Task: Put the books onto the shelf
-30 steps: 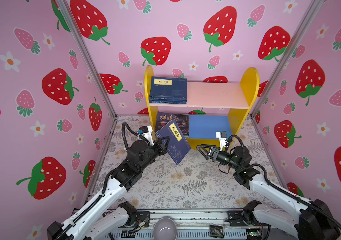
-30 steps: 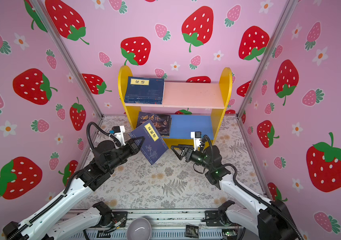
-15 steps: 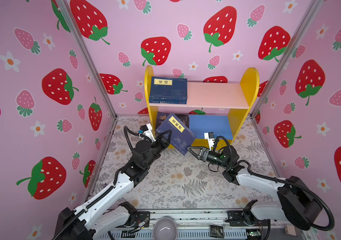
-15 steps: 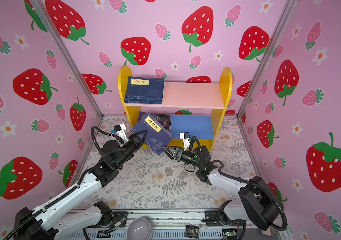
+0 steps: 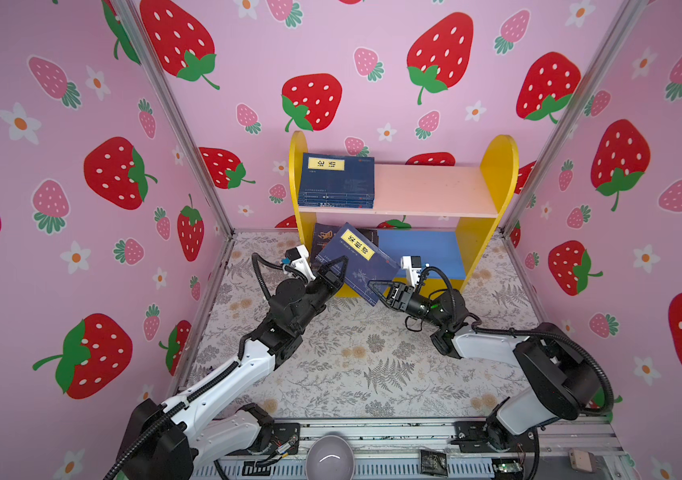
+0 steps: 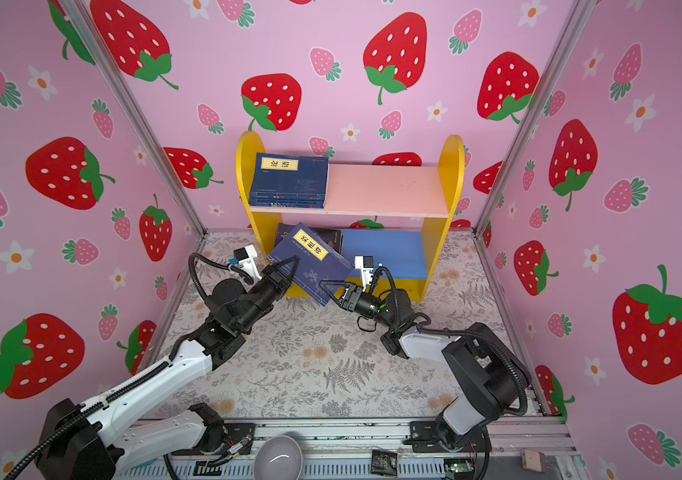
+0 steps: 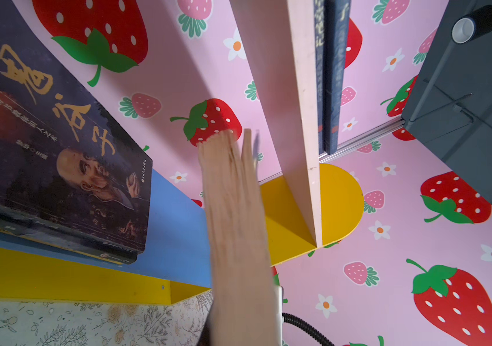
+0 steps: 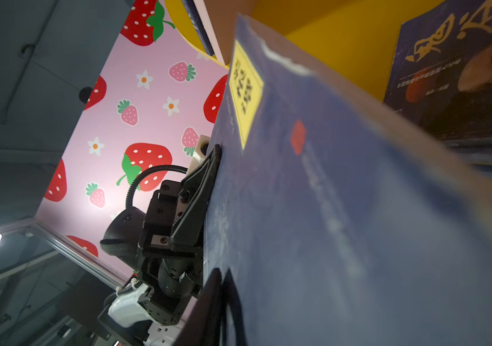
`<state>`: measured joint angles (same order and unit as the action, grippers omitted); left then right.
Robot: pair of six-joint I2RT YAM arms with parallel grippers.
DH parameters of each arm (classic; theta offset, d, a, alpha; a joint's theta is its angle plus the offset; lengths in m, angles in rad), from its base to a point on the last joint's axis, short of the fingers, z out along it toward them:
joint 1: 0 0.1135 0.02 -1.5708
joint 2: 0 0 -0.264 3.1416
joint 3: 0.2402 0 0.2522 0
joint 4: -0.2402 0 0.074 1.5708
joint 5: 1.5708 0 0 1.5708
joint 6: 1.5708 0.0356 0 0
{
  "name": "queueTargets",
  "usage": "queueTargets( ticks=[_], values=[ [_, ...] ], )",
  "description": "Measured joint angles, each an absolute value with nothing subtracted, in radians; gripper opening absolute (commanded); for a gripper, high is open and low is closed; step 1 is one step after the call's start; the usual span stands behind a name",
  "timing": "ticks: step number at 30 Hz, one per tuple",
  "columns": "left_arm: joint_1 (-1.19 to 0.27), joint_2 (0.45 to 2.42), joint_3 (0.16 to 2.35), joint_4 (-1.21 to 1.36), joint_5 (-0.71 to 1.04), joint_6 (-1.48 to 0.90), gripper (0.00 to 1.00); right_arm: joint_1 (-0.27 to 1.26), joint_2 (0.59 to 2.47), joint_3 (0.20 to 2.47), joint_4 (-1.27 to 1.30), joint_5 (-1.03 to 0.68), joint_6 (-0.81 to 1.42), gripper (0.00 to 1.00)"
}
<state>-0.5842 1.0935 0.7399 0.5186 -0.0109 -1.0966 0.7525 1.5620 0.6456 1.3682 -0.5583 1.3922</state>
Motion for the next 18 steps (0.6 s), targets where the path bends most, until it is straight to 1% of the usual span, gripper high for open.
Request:
queueTargets(
  ticks=[2, 4, 5, 7, 10, 14, 16, 18],
  values=[
    [-0.582, 1.084, 0.74, 0.51, -0.017, -1.085, 0.41, 0.753, 1.546, 0.659, 1.333, -0.558, 1.38, 0.11],
    [-0.582, 1.061, 0.741, 0.477, -0.014, -1.068, 0.65, 0.751, 1.519, 0.675, 1.268, -0.555, 1.349, 0.1],
    [-0.582, 1.047, 0.744, 0.448, -0.01, -1.052, 0.72, 0.748, 1.503, 0.681, 1.233, -0.556, 1.333, 0.1],
    [-0.569, 1.019, 0.767, 0.359, 0.002, -1.025, 0.81, 0.737, 1.467, 0.691, 1.163, -0.562, 1.305, 0.09],
    [-0.501, 0.995, 0.827, 0.226, 0.066, -0.971, 0.83, 0.7, 1.413, 0.705, 1.069, -0.599, 1.271, 0.1],
    [-0.356, 0.999, 0.891, 0.122, 0.279, -0.912, 0.83, 0.637, 1.349, 0.717, 0.977, -0.693, 1.244, 0.1],
    [-0.313, 1.014, 0.903, 0.11, 0.389, -0.898, 0.81, 0.616, 1.323, 0.719, 0.937, -0.737, 1.23, 0.1],
    [-0.305, 1.04, 0.91, 0.111, 0.486, -0.891, 0.8, 0.604, 1.299, 0.727, 0.884, -0.774, 1.211, 0.1]
  ],
)
